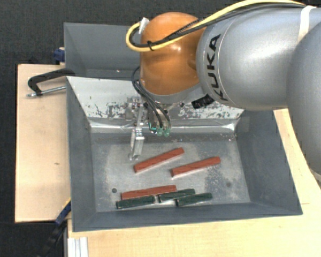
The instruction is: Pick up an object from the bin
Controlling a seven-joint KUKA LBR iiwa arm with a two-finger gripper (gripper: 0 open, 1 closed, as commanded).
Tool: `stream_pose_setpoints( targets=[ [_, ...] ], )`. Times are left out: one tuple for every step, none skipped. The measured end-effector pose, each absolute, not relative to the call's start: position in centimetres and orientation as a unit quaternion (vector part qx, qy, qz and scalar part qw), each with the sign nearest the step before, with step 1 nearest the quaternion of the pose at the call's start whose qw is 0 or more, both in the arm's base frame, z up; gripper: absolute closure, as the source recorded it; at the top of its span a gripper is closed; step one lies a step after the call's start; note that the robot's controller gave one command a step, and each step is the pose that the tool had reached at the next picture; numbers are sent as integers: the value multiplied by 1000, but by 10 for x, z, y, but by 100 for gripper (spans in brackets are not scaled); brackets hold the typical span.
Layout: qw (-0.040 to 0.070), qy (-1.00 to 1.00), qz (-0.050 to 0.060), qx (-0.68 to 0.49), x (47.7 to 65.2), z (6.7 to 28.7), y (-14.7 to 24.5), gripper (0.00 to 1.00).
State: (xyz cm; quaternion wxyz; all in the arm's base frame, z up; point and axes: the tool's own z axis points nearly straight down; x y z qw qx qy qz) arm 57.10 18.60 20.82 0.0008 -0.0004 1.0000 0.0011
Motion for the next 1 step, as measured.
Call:
stream_pose_setpoints(
  targets=[
    [4, 1000, 2, -23, 573, 159, 167, 0]
  ],
)
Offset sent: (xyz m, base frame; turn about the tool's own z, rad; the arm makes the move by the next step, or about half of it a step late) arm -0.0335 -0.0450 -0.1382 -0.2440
